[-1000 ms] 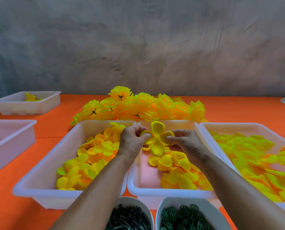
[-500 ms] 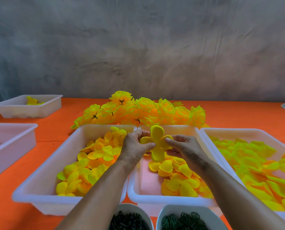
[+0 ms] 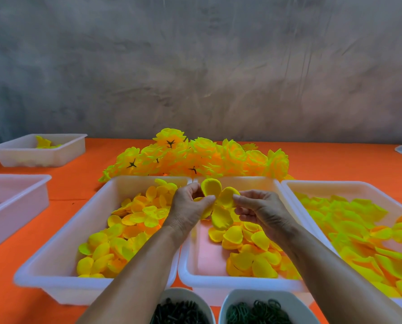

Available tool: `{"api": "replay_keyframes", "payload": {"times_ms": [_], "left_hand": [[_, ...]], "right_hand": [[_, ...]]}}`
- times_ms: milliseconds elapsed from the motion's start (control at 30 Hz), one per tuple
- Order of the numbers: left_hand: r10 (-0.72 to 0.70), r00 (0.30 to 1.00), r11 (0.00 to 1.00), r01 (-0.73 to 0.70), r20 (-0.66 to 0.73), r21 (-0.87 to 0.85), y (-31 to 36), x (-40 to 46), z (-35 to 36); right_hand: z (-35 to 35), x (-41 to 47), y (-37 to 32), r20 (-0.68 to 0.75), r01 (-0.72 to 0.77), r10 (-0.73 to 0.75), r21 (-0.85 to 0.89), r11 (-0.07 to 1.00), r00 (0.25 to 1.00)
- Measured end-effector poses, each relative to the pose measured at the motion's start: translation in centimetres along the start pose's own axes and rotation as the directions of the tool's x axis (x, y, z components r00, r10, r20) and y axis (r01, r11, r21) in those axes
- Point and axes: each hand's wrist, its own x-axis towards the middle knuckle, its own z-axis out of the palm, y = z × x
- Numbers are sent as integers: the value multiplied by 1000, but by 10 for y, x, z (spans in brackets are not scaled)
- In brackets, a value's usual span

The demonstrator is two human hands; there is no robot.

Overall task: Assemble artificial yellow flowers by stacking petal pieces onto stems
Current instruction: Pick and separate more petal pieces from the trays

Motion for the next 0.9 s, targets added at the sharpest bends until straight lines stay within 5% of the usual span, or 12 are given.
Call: {"api": "replay_keyframes", "payload": {"times_ms": [267,567,900], "left_hand": [[12,1000,1000,-12,15,4,2,-1,-1],[-10,1000,999,11,-29,34,2,1,1],[69,988,994,-79,135,69,1,-2,3]], "right_hand": [[1,0,-2,126,-49,43,46,998,991],[-1,4,1,-1,12,-12,-45,999,1000],[7,0,2,-122,239,-306,-385,891,944]]}}
